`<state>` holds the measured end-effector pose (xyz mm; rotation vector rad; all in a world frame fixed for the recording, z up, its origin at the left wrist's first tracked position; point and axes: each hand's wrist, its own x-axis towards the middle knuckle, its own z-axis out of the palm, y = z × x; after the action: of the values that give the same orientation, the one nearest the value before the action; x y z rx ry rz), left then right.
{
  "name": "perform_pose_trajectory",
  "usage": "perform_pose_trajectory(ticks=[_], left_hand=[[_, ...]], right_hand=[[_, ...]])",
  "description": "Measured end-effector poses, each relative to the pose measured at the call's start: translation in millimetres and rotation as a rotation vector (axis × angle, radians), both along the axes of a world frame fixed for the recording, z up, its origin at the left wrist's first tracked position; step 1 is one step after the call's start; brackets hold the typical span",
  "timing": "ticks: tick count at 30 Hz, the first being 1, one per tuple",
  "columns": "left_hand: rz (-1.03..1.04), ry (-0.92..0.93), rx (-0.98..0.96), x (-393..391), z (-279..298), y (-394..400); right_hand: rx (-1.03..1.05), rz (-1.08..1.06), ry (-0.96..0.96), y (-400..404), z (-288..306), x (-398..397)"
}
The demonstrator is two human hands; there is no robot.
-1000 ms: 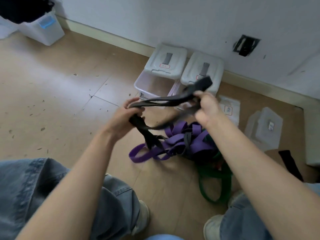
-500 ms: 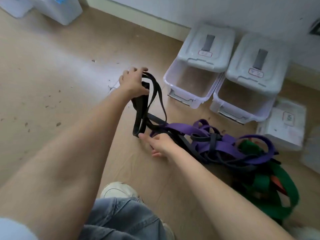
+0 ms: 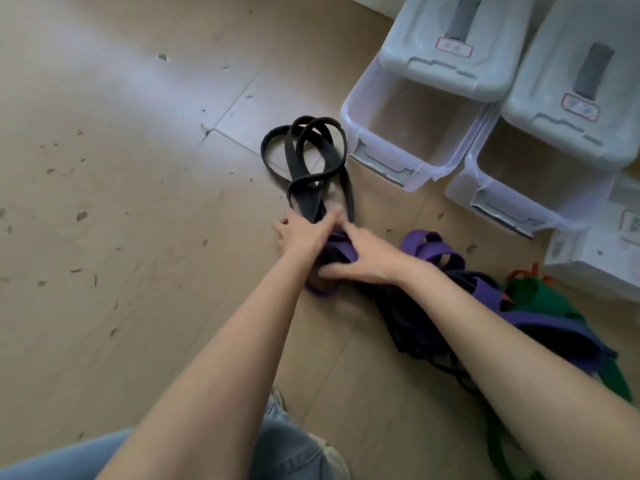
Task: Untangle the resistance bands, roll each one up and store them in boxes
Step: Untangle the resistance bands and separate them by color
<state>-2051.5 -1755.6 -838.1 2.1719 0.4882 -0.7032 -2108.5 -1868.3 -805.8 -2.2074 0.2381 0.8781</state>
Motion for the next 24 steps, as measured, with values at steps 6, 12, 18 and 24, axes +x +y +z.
perform_pose_trajectory(ticks=[6, 12, 18, 24], left_hand=[[0.025, 0.015, -0.201, 1.7, 5.9, -1.4], [-0.277, -0.387, 0.317, 17.8, 28.6, 57.0], [-0.404, -0.084, 0.536, 16.9, 51.2, 47.5], [-0.761, -0.139, -0.184, -49.2, 82.6, -14.8]], right_hand=[[0.096, -0.153, -0.111, -4.6, -2.1, -74.9], [-0.177, -0.527, -0.477, -25.5, 23.6, -96.1], [-0.097, -0.401, -0.194, -41.0, 50.6, -95.8], [0.089, -0.576, -0.292, -38.9, 97.9, -113.4]])
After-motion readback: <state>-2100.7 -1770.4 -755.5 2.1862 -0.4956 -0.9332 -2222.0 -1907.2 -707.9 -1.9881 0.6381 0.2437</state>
